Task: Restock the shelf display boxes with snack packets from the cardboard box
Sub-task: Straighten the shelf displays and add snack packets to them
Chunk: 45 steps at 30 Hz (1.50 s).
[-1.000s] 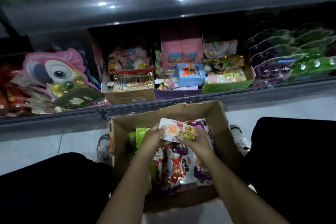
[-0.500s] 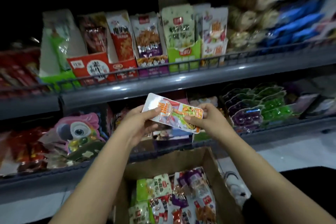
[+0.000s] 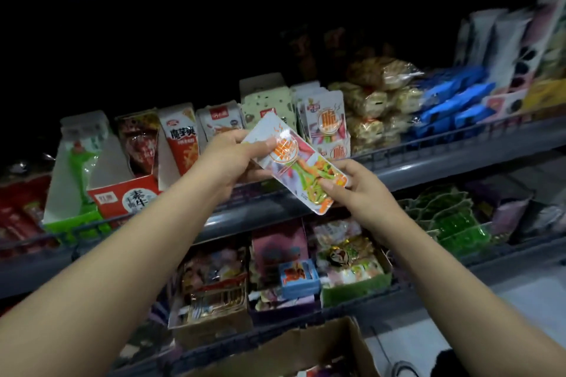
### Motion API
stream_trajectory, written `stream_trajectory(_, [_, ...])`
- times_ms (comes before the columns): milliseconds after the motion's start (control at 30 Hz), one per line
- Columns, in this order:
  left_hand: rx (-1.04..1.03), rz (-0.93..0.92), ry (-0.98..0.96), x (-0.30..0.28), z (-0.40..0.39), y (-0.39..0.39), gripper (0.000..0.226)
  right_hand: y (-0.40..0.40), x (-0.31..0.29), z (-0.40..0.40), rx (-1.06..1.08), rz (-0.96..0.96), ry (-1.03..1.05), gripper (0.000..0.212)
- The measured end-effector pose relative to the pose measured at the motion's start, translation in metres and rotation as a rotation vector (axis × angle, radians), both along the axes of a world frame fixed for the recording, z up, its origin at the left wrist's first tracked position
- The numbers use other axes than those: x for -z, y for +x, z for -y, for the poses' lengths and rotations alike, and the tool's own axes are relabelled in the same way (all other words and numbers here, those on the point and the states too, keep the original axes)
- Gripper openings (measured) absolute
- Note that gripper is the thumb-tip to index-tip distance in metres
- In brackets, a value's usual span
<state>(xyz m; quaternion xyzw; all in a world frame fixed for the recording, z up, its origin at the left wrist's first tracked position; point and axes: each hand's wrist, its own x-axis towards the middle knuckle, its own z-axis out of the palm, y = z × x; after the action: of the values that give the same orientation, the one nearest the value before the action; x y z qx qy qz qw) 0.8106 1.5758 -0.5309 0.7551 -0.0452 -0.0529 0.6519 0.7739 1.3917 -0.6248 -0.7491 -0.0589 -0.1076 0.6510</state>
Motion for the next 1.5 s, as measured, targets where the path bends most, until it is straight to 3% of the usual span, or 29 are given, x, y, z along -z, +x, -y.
stream_trajectory(200, [-0.014, 0.224, 0.192, -0.036, 0.048, 0.033, 0.013, 0.016, 0.001, 0.007, 0.059, 0.025, 0.097, 0.039])
stream_trajectory(300, [-0.02, 0.384, 0.308, -0.056, 0.067, 0.042, 0.019, 0.022, -0.004, 0.012, 0.082, 0.051, 0.056, 0.061])
stream_trajectory(433, [-0.004, 0.491, 0.355, -0.071, 0.082, 0.054, 0.027, 0.036, -0.007, 0.019, 0.105, 0.13, -0.069, 0.071])
stream_trajectory(800, [-0.009, 0.37, 0.457, -0.055, 0.089, 0.08, 0.029, 0.05, -0.004, 0.023, 0.228, 0.167, -0.325, 0.067])
stream_trajectory(1000, [0.015, 0.329, 0.546, -0.038, 0.099, 0.082, 0.046, 0.048, -0.001, 0.02, 0.281, 0.208, -0.442, 0.064])
stream_trajectory(1200, [-0.014, 0.227, 0.498, -0.03, 0.102, 0.081, 0.056, 0.047, 0.002, 0.014, 0.309, 0.223, -0.503, 0.063])
stream_trajectory(1367, [-0.002, 0.303, 0.609, -0.009, 0.099, 0.078, 0.06, 0.046, 0.003, 0.012, 0.31, 0.216, -0.51, 0.063])
stream_trajectory(1433, [-0.013, 0.365, 0.637, -0.007, 0.096, 0.078, 0.049, 0.045, 0.004, 0.012, 0.301, 0.209, -0.508, 0.063])
stream_trajectory(1500, [-0.055, 0.484, 0.667, -0.004, 0.094, 0.076, 0.023, 0.043, 0.005, 0.013, 0.287, 0.206, -0.502, 0.063])
